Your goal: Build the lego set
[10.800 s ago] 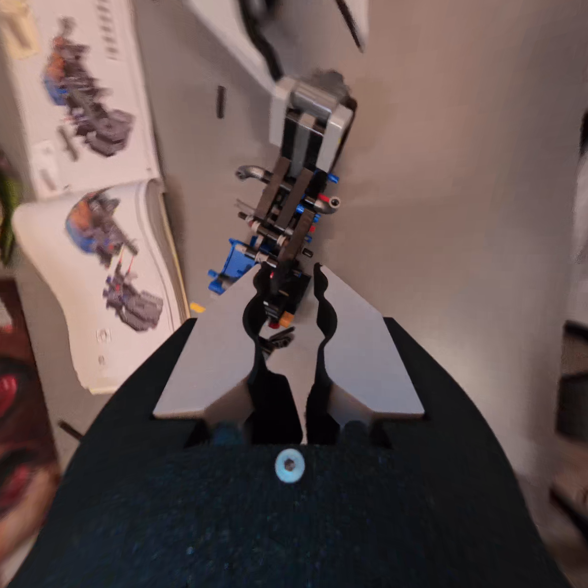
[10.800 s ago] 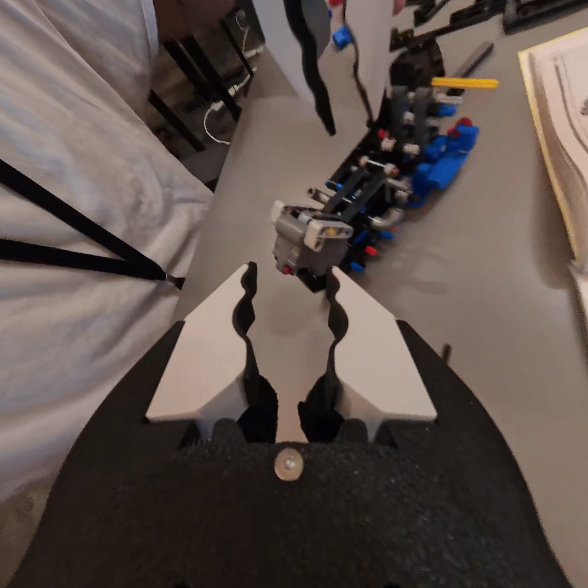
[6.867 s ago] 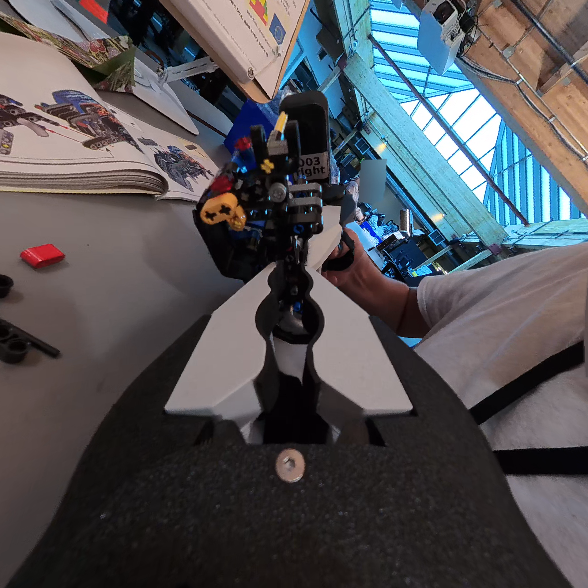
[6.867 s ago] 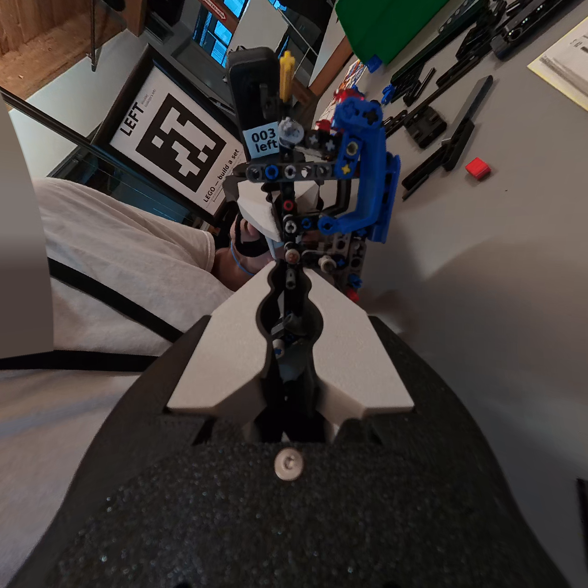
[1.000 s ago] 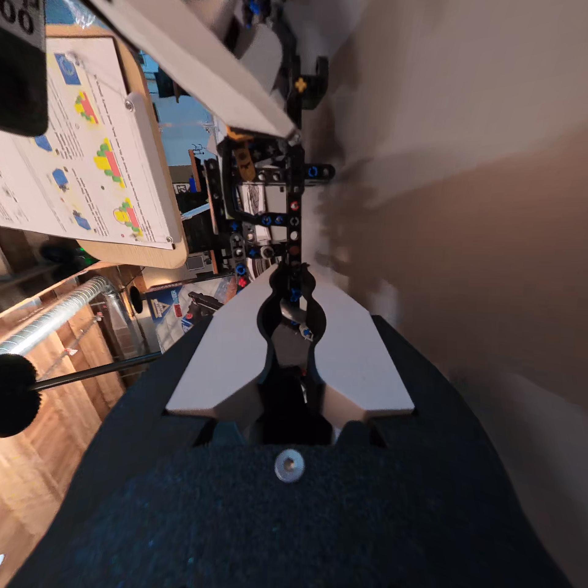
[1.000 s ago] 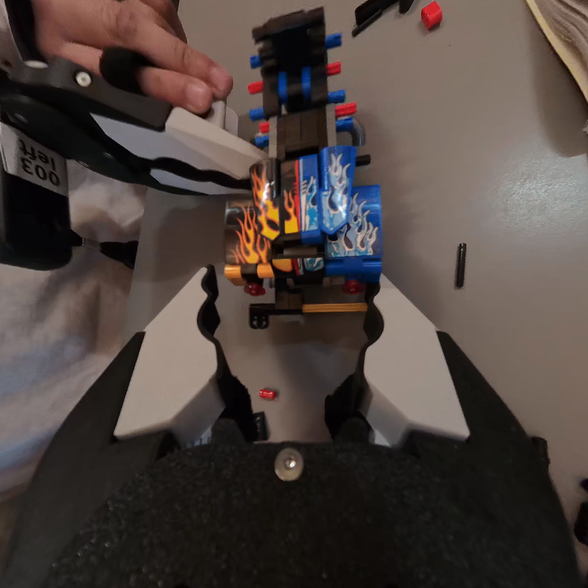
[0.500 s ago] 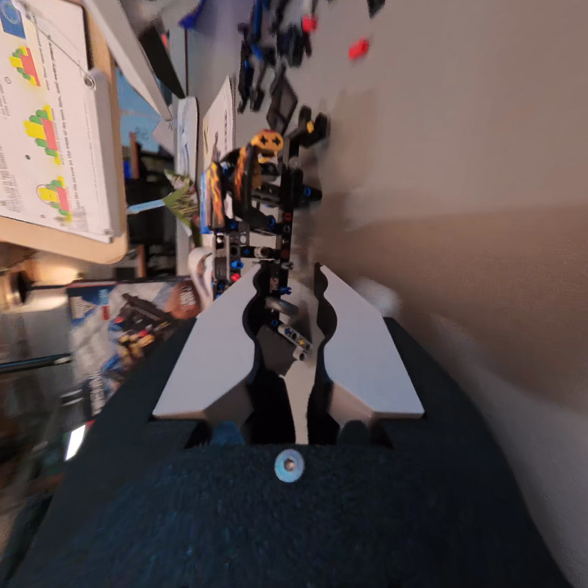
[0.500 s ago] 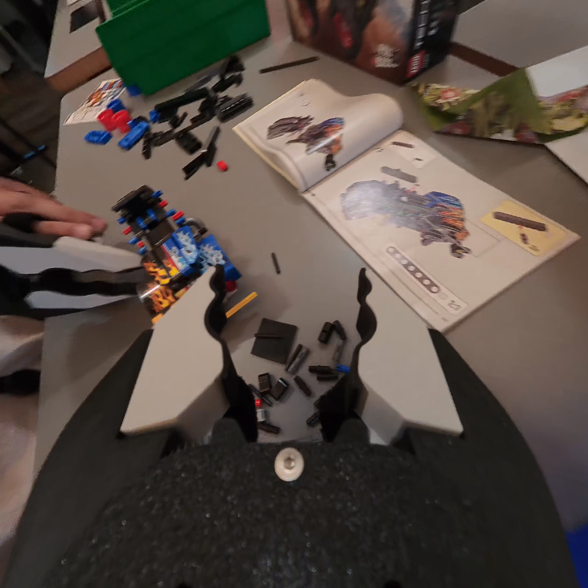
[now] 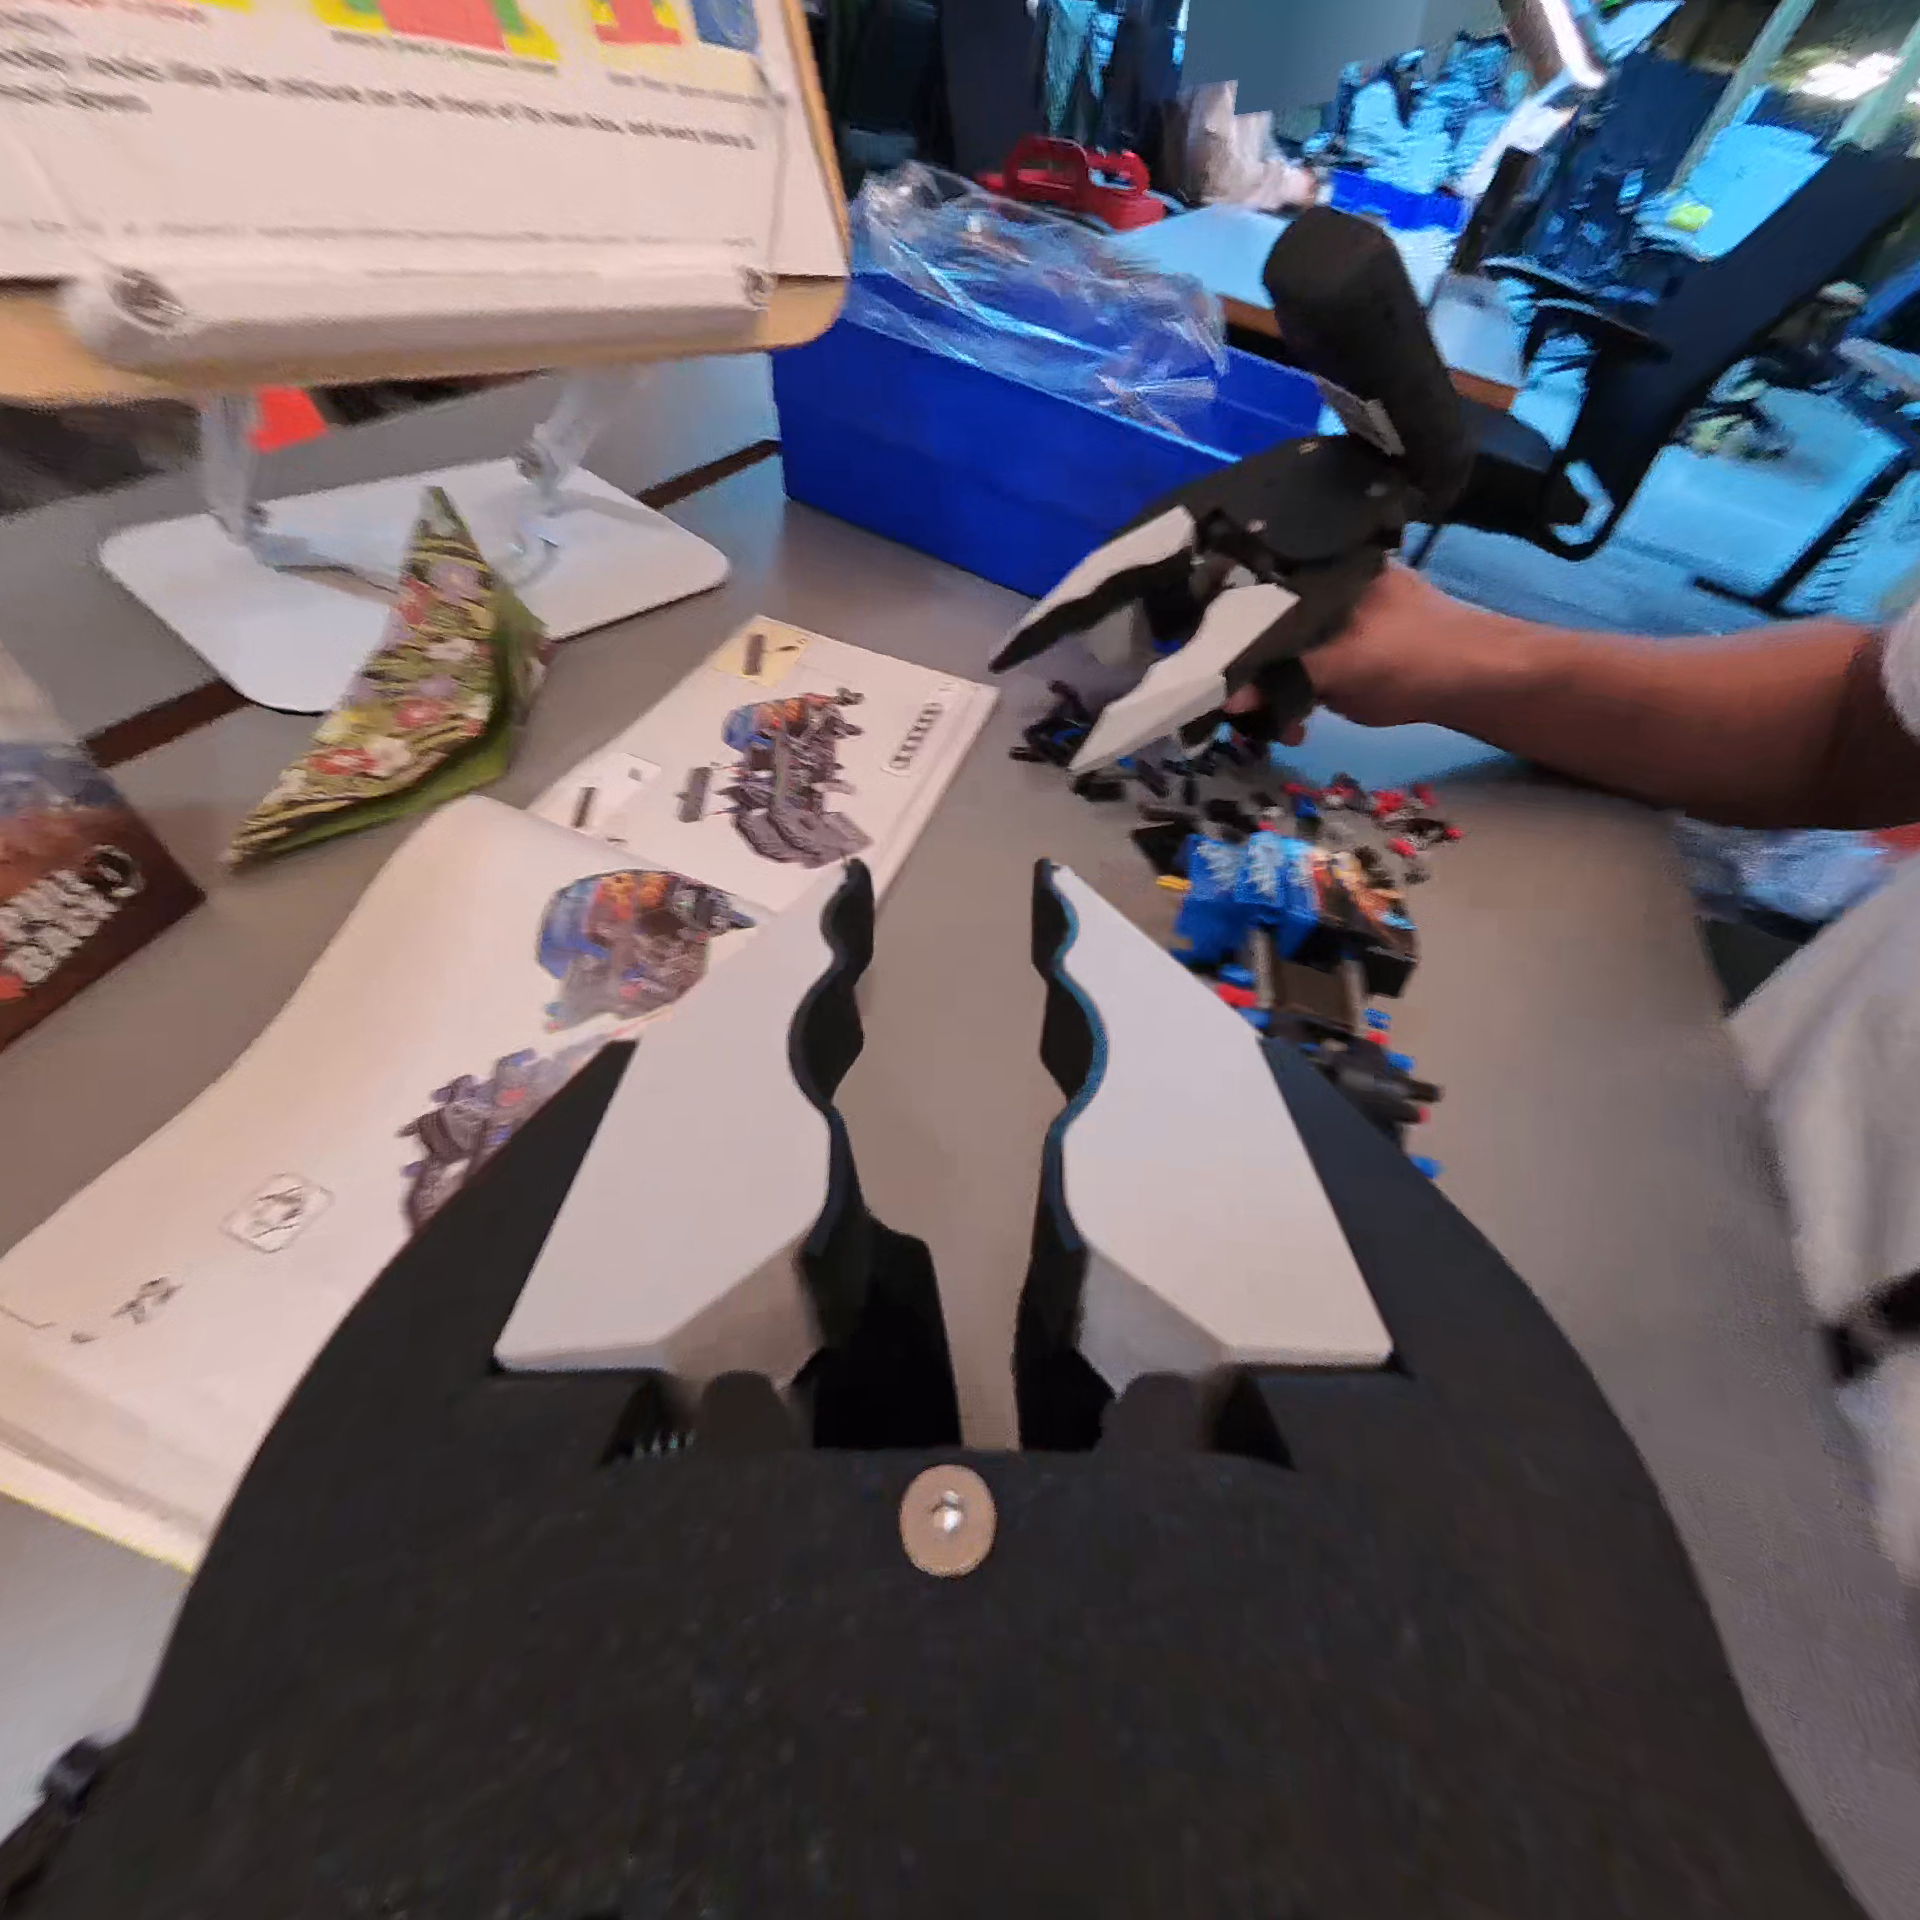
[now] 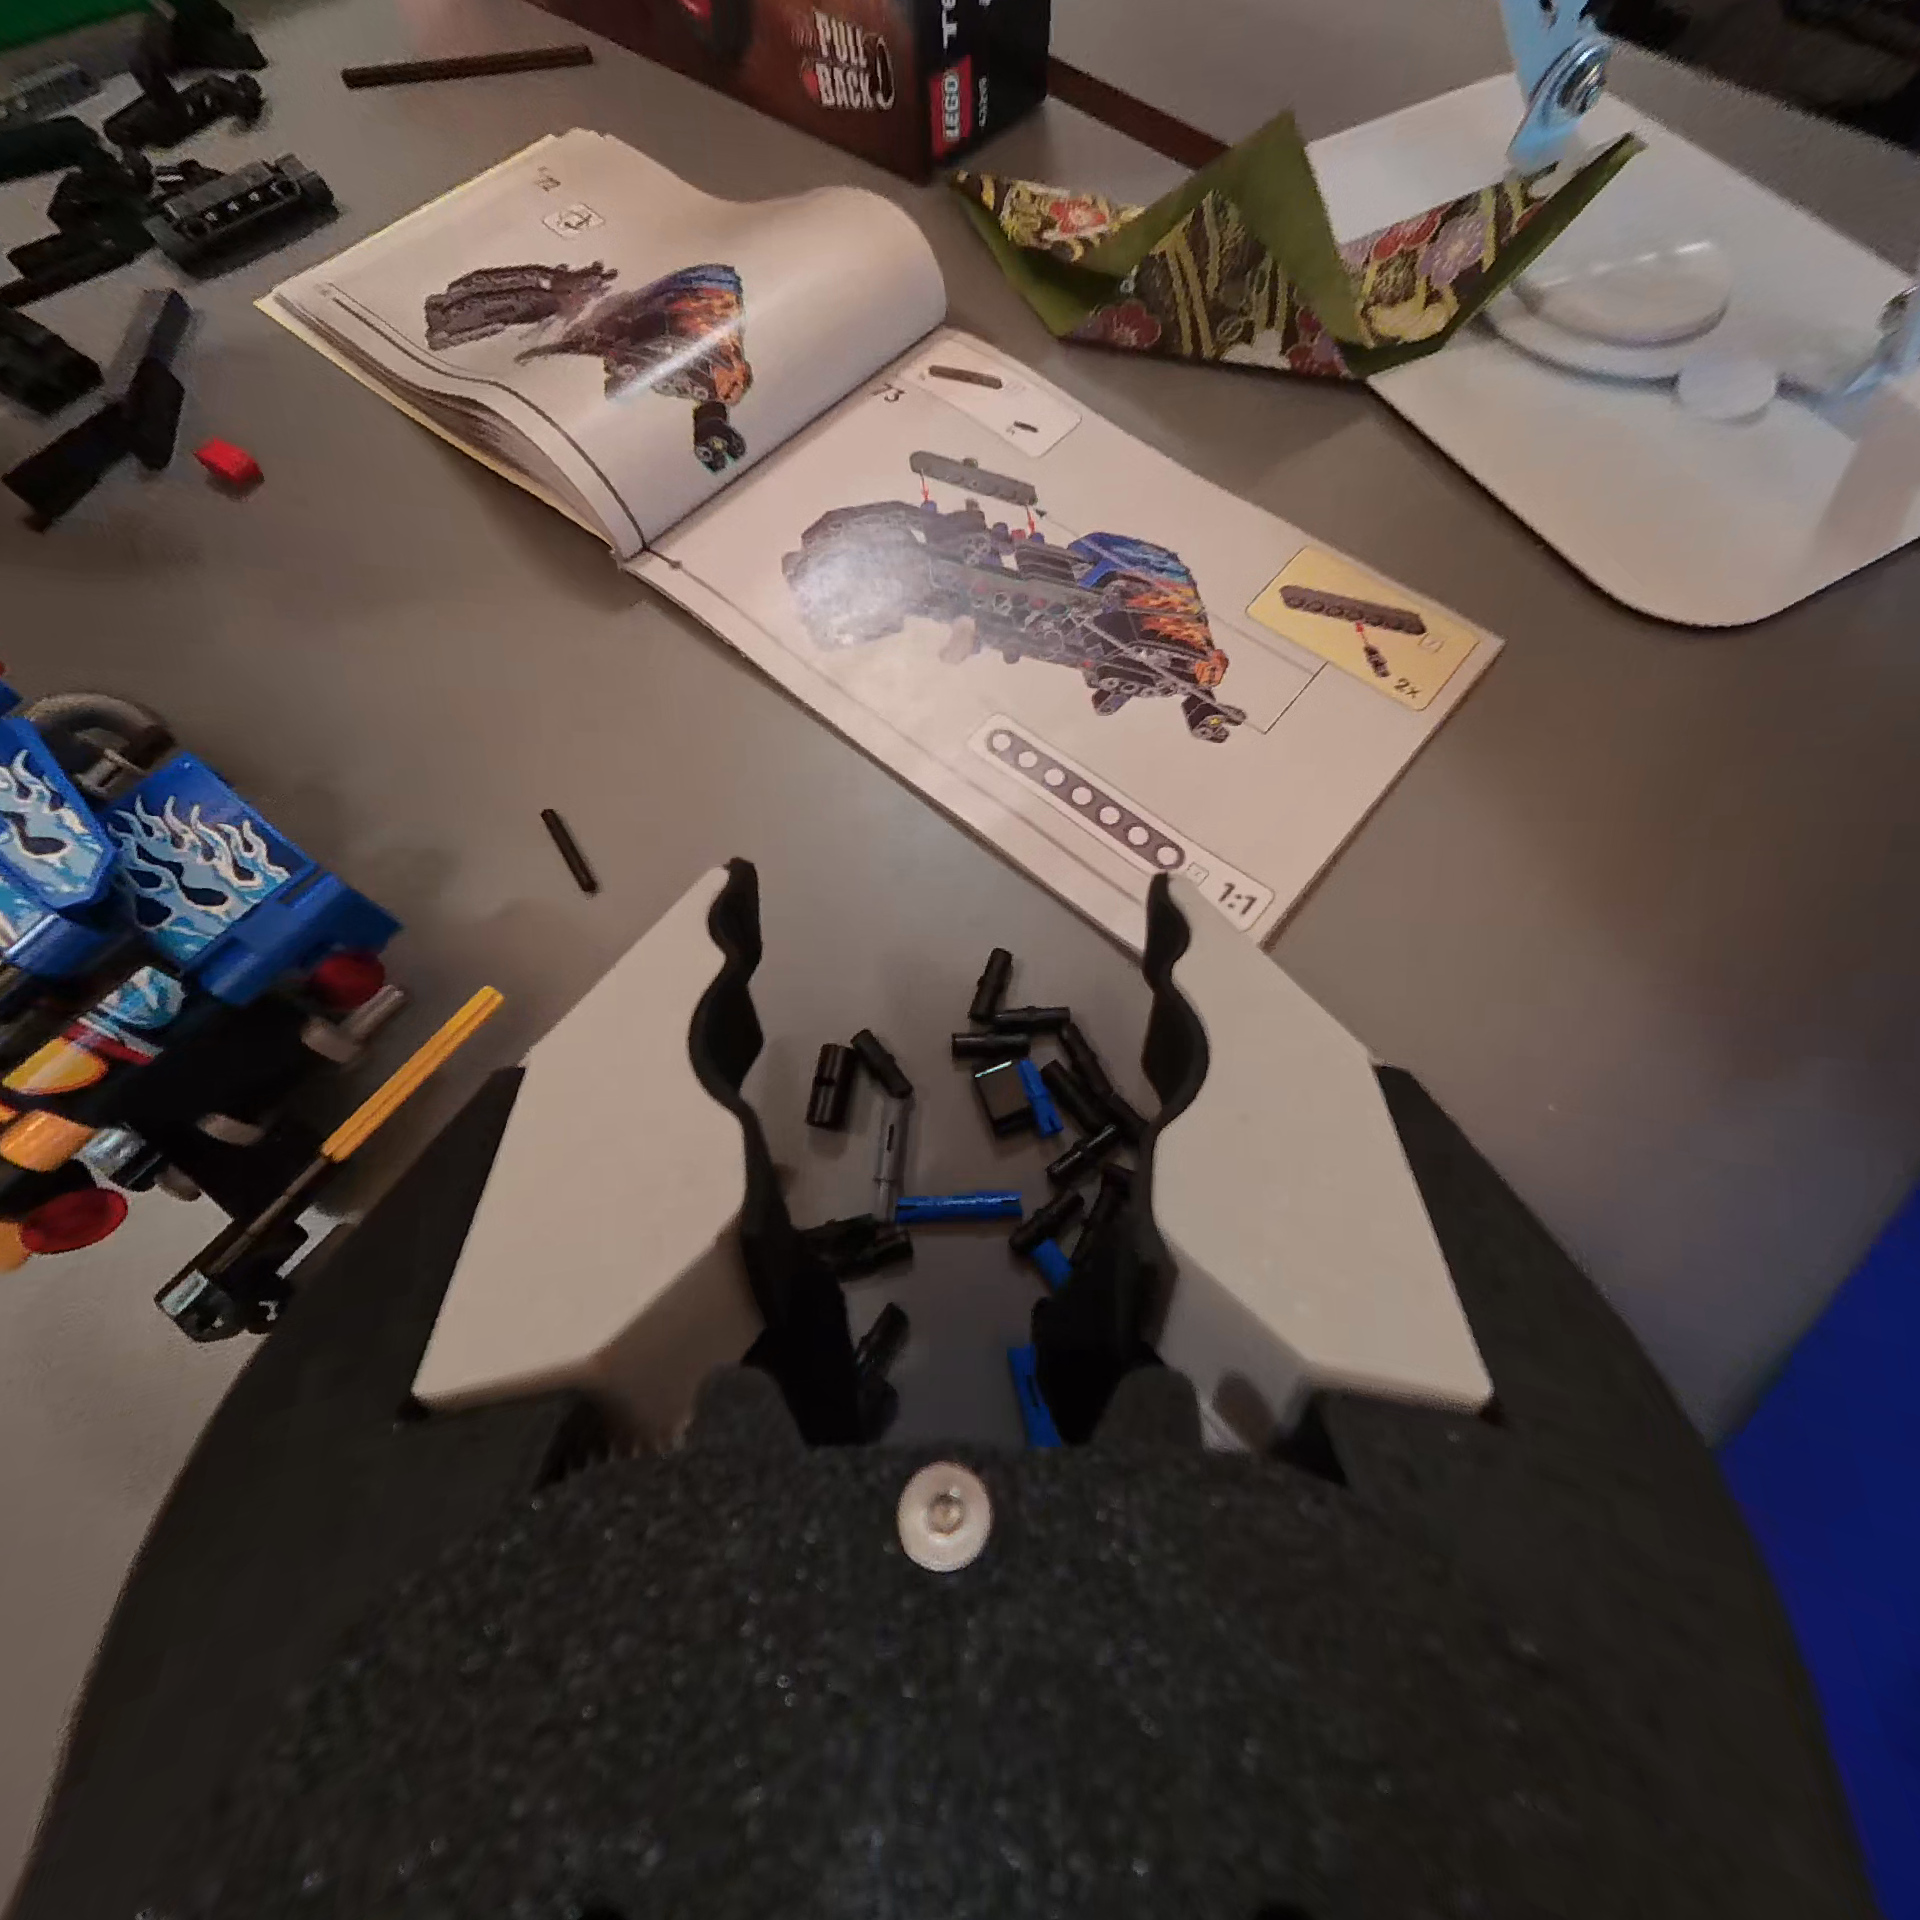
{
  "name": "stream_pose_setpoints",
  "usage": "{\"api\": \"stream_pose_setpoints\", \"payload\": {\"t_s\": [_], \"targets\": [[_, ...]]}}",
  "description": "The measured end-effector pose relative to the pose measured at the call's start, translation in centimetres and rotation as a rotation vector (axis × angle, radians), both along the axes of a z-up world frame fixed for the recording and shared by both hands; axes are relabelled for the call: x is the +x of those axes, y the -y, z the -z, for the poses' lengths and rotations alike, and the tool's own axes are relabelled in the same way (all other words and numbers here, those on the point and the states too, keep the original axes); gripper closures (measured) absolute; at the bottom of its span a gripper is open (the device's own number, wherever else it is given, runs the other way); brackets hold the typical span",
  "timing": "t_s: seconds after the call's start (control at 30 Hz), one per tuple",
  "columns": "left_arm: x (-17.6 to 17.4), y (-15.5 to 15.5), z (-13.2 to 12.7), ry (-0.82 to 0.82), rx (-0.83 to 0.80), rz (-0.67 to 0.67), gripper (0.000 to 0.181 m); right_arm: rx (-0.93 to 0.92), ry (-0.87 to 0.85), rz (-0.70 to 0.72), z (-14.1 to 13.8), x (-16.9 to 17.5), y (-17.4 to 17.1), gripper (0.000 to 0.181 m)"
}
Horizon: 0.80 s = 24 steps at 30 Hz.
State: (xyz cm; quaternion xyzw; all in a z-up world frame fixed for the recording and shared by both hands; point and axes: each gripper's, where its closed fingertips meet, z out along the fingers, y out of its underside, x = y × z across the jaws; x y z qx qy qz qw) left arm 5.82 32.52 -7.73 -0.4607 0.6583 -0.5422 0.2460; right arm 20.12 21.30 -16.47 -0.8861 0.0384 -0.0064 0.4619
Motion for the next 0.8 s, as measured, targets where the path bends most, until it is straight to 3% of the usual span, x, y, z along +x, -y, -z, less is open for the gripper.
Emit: {"api": "stream_pose_setpoints", "payload": {"t_s": [0.17, 0.57, 0.67, 0.8], "targets": [[-0.7, -2.7, 2.7, -0.004, 0.170, -0.170, 0.154, -0.017, -0.009, -0.023, 0.4, 0.1, 0.1, 0.110], [-0.8, -4.6, 5.0, -0.104, 0.249, -0.211, 0.155, 0.059, 0.001, -0.031, -1.4, 0.5, 0.3, 0.115], [-1.4, -5.3, 3.6, -0.092, 0.272, -0.224, 0.155, 0.063, 0.016, -0.046, -1.7, 0.1, 0.3, 0.115], [-5.8, -11.1, -0.3, -0.144, 0.318, -0.406, 0.154, 0.058, 0.099, -0.024, -2.6, 0.9, 1.3, 0.115]]}}
